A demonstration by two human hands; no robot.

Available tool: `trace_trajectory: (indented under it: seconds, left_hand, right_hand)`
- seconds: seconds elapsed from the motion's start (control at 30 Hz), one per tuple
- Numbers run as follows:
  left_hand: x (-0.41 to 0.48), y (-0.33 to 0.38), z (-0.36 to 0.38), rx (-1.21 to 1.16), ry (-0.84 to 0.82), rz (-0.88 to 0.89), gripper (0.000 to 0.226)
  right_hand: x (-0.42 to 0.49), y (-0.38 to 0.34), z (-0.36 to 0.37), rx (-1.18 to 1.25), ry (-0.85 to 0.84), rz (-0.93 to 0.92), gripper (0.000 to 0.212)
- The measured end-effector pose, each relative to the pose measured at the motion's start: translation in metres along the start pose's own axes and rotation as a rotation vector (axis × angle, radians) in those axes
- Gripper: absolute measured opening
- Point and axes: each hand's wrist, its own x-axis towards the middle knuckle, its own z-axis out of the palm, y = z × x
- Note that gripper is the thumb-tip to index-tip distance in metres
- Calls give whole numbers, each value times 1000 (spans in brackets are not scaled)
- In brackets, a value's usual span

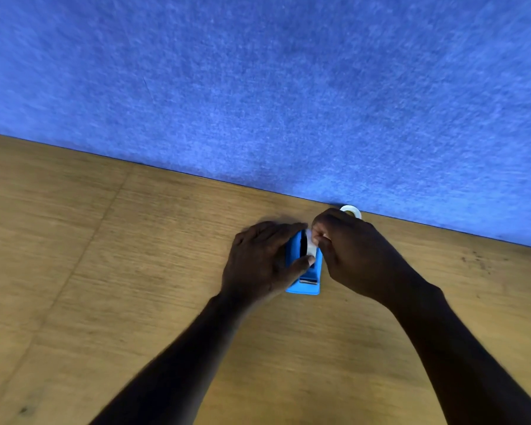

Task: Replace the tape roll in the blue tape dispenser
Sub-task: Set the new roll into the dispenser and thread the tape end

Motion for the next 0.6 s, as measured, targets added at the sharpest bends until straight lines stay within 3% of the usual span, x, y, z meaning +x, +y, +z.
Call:
trace_trajectory:
  seconds: [0.27,0.5,0.6]
  left_hand:
    - [2,1,0,16,11,7,54]
    - [0,1,-1,-2,-17,10,71]
    - [1,1,-2,-13,-19,7,64]
  right_hand:
    - [-7,-1,-4,33,-20,27,7]
    - [-9,-2,1,31,42,61,6]
    - [-9,0,1,31,31,55,6]
